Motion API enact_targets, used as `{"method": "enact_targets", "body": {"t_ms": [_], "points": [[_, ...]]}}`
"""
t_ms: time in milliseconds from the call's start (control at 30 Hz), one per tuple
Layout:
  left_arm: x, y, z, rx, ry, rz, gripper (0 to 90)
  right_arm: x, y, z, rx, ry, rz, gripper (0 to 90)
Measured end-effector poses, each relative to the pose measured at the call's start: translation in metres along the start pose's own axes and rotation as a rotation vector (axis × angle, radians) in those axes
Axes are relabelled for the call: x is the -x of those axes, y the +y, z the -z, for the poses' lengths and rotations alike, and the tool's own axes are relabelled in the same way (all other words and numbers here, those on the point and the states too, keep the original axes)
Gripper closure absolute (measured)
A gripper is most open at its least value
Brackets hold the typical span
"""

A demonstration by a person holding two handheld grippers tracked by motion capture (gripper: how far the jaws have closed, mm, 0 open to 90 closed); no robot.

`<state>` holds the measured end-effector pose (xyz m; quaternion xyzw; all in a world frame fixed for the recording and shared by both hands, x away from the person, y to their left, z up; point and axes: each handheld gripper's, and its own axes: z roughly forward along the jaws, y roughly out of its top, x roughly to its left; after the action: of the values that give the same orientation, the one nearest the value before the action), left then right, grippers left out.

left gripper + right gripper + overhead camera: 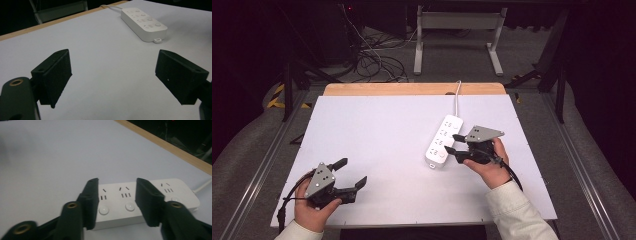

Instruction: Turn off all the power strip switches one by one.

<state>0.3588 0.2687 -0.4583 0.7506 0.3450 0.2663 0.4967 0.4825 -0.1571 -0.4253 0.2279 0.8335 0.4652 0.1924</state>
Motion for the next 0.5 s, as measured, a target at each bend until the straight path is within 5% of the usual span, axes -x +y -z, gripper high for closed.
{"method": "enact_targets", "body": {"t_ms": [33,200,233,500], "points": [[0.000,0.000,0.000,-0.001,-0.001,0.000,14.1,0.001,0.000,-0.004,-0.008,-0.008,0.045,64.4],[0.000,0.000,0.000,0.004,-0.001,0.008,14.1,0.005,0.001,-0.011,-0.075,0.018,0.029,78.0],[0.000,0.000,0.000,0.002,-0.001,0.006,14.1,0.008,0.001,-0.014,-0.109,0.007,0.007,87.7],[0.000,0.000,0.000,0.005,0.000,0.001,14.1,0.005,0.003,-0.025,-0.152,0.098,-0.014,90.0]]}}
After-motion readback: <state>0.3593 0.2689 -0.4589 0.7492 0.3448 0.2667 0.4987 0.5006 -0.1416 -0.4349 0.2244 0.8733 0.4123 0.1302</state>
